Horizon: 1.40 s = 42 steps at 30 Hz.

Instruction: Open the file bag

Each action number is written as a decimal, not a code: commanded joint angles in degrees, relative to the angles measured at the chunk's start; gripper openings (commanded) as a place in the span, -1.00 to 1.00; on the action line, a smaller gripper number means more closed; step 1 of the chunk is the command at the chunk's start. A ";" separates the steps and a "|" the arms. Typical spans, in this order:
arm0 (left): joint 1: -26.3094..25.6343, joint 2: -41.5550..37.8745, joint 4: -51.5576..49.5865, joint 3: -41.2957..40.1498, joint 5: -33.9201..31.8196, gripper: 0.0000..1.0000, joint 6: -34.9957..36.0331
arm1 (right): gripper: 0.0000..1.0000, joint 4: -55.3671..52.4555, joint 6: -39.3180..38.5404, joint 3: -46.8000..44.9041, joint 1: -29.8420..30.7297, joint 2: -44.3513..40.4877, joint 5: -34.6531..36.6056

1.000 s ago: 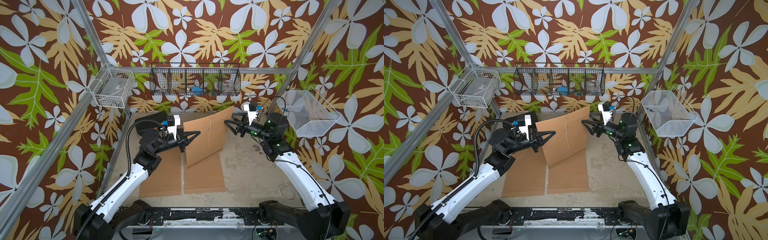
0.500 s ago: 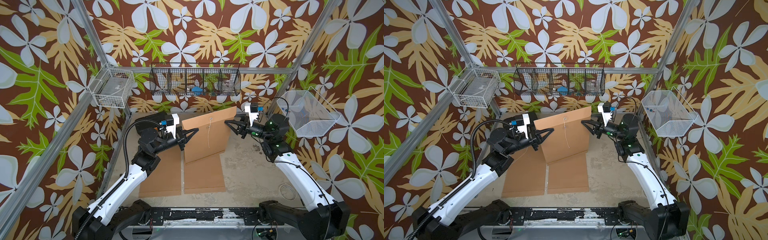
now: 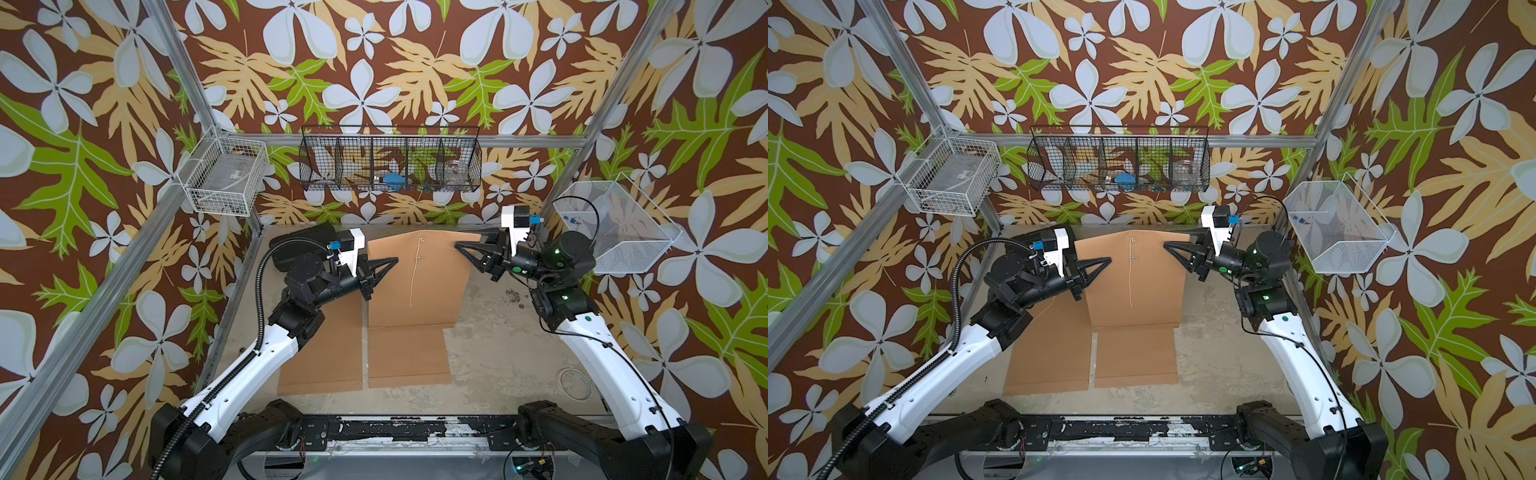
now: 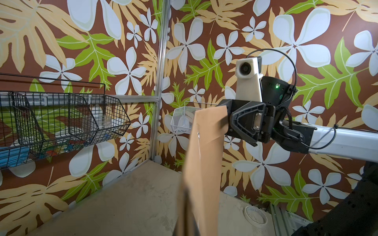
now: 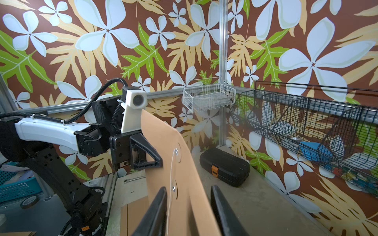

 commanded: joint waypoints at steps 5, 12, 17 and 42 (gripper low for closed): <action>0.06 -1.32 6.94 -0.55 -0.53 -1.00 -2.82 | -0.04 0.84 -1.13 -1.57 0.16 -1.86 -2.79; 0.03 -2.98 9.65 1.28 3.48 -1.00 -5.06 | 0.00 0.47 -2.98 -3.29 0.46 -1.50 -4.01; 0.00 -4.06 8.63 0.77 6.05 -1.00 -4.64 | -0.42 2.12 -2.23 -2.49 0.49 -0.38 -5.43; 0.01 -6.73 10.68 -6.76 6.54 -1.00 -0.94 | -0.87 2.25 -3.55 2.31 0.46 -1.21 -9.68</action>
